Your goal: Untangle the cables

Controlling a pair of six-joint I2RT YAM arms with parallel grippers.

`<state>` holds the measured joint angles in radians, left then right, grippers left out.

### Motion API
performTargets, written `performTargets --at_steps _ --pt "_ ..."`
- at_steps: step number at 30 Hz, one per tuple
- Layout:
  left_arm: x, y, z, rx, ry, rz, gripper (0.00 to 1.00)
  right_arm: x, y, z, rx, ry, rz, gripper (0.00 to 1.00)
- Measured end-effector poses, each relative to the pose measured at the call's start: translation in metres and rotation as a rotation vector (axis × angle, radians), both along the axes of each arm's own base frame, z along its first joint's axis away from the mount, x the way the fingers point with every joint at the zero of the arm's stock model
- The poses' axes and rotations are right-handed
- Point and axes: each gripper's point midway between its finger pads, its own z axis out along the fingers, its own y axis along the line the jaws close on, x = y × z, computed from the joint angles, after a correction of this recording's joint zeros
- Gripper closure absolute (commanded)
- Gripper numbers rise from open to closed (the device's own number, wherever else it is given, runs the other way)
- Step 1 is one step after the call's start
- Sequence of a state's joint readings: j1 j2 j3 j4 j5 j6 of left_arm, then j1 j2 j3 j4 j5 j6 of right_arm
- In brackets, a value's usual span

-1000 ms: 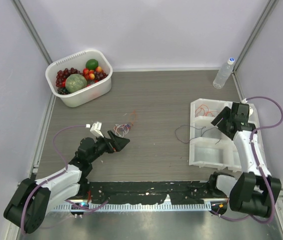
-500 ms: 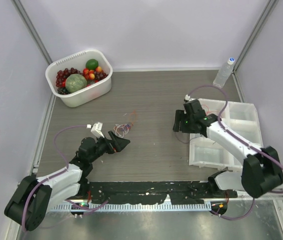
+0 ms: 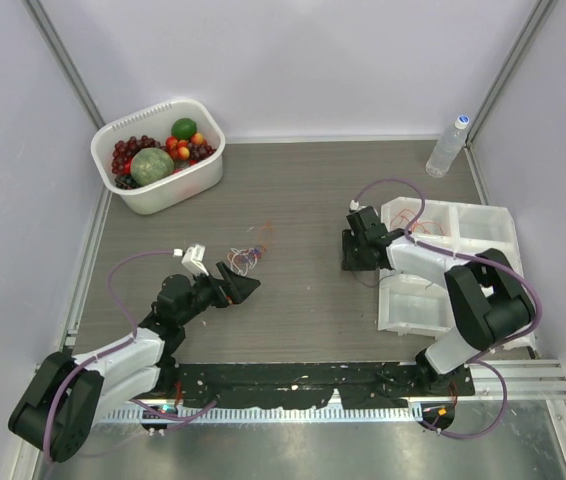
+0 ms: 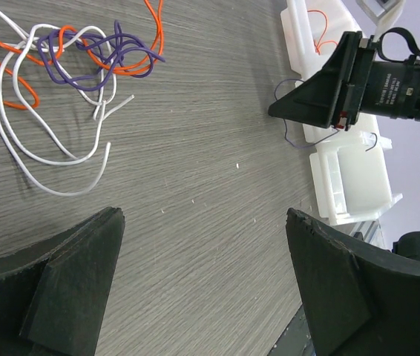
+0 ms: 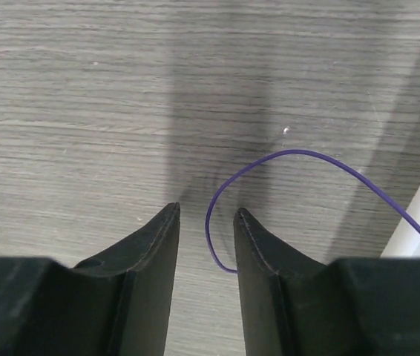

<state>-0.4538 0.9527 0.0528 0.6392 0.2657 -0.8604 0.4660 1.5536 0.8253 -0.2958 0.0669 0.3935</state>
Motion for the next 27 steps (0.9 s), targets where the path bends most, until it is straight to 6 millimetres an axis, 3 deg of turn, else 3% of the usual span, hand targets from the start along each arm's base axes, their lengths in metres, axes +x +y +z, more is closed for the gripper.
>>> performTargets --at_steps 5,10,14,18,21,23,27 --pt "0.000 0.000 0.000 0.000 0.000 0.000 0.06 0.005 -0.001 -0.005 -0.025 -0.018 -0.009 0.98" --pt "0.000 0.000 0.000 0.000 0.000 0.000 0.06 0.003 -0.003 0.001 -0.016 -0.034 -0.026 0.99" --pt "0.000 0.000 0.000 0.000 0.000 -0.001 0.06 0.005 -0.007 0.040 0.094 -0.124 -0.081 0.99" --pt "0.000 0.000 0.000 0.000 0.000 -0.001 0.06 0.025 -0.043 0.100 0.285 -0.276 -0.255 0.99" --pt "0.000 0.000 0.000 0.000 0.000 -0.001 0.07 0.036 -0.092 0.129 0.410 -0.366 -0.438 0.99" --pt "0.000 0.000 0.000 0.000 0.000 -0.001 0.07 0.034 -0.122 0.129 0.448 -0.376 -0.550 0.99" --pt "0.000 0.000 0.000 0.000 0.000 -0.001 0.07 0.022 -0.149 0.110 0.467 -0.314 -0.679 0.99"
